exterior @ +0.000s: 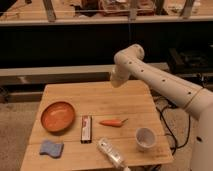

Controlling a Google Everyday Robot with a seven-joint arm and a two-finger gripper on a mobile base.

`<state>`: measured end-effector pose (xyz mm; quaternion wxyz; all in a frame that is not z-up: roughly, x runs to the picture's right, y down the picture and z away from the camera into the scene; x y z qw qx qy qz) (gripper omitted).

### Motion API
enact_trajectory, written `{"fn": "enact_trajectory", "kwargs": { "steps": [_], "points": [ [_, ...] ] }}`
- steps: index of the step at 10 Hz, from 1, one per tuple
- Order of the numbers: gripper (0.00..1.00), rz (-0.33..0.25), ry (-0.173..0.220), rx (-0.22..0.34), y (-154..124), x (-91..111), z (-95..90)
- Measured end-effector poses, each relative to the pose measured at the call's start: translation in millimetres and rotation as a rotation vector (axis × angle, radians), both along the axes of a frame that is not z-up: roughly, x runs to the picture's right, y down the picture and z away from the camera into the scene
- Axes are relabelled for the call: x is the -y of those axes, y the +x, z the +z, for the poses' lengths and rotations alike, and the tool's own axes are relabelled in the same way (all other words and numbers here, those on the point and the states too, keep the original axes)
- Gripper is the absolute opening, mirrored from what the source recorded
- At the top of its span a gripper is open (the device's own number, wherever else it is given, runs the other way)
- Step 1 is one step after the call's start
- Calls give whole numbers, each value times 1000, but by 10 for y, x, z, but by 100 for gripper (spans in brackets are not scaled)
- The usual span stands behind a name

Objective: Move the arm in a circular motion

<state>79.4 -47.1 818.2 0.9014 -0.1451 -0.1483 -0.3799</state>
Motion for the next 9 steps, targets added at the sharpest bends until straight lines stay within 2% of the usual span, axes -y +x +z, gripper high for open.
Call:
{"fn": "enact_trajectory", "kwargs": {
  "steps": [2,5,6,7,9],
  "points": [
    [0,30,-32,-50,289,75,169],
    [0,87,-65,-131,790,-56,139],
    [0,106,-74,-152,924,-146,73],
    [0,135,-82,-181,1124,-319,-68],
    [0,177,-91,-213,1347,-661,-363]
  ]
}}
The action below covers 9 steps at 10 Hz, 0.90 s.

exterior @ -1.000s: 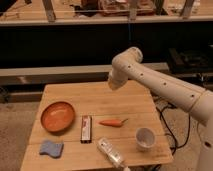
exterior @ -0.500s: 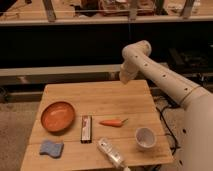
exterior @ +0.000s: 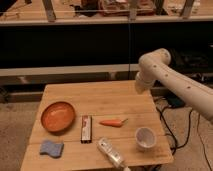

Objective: Move the arm in a circular motion

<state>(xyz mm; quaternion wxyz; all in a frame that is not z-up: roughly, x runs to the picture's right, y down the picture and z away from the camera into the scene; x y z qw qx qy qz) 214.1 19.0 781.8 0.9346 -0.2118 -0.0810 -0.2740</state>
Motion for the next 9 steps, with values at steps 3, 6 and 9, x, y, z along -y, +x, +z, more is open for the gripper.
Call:
{"fn": "enact_trajectory", "kwargs": {
  "steps": [3,6,9],
  "points": [
    [0,58,-9,-29,129,-594,-514],
    [0,92,-9,-36,97,-1006,-957],
    [0,65,-16,20,-322,-1089,-1151]
  ]
}}
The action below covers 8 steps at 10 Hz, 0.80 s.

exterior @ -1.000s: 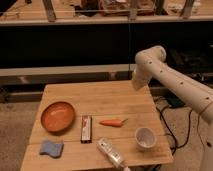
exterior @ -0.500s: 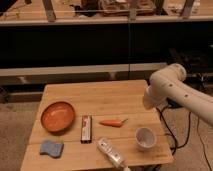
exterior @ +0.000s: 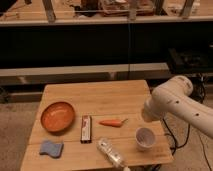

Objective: Move the arm in a circular motion

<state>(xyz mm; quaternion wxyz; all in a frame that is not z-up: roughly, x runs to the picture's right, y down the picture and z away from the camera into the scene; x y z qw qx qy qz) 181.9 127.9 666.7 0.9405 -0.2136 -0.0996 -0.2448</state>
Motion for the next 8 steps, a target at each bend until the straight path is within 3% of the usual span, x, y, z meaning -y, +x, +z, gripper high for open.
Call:
{"fn": "enact_trajectory", "kwargs": {
  "steps": [4,6,8],
  "points": [
    [0,-99,-38,160,-1006,-1,-121],
    [0,-177,-43,253,-1545,105,-151],
    [0,-245,-45,316,-1893,261,-96]
  ]
}}
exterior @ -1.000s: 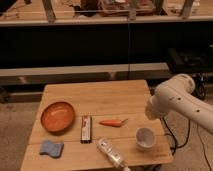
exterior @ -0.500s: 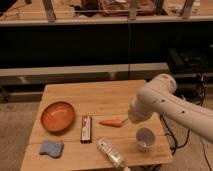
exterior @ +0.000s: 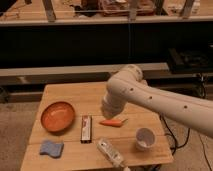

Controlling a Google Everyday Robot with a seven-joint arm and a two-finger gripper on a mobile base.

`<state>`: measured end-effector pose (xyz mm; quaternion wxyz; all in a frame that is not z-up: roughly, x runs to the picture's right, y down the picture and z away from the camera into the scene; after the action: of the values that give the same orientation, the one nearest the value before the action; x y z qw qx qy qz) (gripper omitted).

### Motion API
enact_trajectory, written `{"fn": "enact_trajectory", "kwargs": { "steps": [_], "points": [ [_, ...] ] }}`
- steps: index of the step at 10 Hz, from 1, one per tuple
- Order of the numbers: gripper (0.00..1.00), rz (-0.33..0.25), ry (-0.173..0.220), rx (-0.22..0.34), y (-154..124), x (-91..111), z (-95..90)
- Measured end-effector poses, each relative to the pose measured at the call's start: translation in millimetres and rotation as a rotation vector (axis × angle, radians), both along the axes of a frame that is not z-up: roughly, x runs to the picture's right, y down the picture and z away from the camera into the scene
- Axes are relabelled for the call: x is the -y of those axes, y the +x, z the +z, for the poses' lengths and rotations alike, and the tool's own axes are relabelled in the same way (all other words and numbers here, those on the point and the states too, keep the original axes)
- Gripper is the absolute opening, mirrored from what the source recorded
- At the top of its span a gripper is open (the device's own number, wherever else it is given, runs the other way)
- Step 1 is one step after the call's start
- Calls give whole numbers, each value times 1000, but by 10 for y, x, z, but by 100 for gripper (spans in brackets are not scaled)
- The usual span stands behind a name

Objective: Move the arm in a circular motion

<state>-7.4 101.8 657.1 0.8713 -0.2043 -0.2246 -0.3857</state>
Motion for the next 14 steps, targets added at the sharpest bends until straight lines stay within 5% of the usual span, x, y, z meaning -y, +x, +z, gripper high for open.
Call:
{"fn": "enact_trajectory", "kwargs": {
  "steps": [2,5,9,12,14],
  "points": [
    [0,-80,15,35,-228,313,242],
    [0,-98,32,-9,-154,662,717],
    [0,-33,26,-144,631,897,1348],
    [0,64,-4,-267,1384,807,1469],
    [0,125,-21,-347,1864,647,1377]
  ]
}}
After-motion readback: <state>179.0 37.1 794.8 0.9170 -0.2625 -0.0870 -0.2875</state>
